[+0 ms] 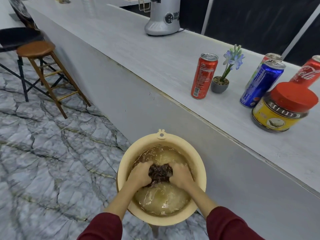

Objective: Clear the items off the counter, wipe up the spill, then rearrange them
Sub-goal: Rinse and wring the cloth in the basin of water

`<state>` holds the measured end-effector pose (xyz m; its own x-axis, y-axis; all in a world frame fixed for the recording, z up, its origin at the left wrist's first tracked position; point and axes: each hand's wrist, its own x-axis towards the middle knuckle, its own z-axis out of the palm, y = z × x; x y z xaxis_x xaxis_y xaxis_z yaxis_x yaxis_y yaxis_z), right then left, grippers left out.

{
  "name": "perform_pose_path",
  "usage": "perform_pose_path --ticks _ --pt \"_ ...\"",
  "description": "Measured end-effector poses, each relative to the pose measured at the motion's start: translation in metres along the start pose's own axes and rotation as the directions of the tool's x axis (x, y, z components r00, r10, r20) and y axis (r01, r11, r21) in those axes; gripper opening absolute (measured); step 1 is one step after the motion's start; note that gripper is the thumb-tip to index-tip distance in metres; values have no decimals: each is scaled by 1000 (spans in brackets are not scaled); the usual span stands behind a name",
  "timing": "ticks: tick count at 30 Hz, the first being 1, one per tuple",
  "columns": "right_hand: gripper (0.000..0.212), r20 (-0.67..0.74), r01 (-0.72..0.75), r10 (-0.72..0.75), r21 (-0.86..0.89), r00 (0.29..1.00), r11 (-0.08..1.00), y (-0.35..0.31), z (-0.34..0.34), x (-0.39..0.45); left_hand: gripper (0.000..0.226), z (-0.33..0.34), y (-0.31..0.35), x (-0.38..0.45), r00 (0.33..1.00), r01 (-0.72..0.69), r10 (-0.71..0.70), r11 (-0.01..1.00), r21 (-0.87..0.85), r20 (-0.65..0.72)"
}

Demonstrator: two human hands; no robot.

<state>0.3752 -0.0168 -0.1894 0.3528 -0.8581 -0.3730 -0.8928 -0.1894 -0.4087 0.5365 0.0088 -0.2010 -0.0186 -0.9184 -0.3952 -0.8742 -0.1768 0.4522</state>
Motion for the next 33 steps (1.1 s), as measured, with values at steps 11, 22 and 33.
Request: perform_pose_path --ticks 11,22,33 --pt "29 14 -178 196 488 980 854 0 -18 16 40 -9 3 11 978 89 -140 950 -301 -153" --pt "24 -11 -160 165 209 986 965 5 2 14 36 -2 2 4 983 180 -181 970 -166 12" --pt "38 51 -218 300 802 953 556 10 -25 17 62 -25 4 -9 955 209 -298 649 -732 8"
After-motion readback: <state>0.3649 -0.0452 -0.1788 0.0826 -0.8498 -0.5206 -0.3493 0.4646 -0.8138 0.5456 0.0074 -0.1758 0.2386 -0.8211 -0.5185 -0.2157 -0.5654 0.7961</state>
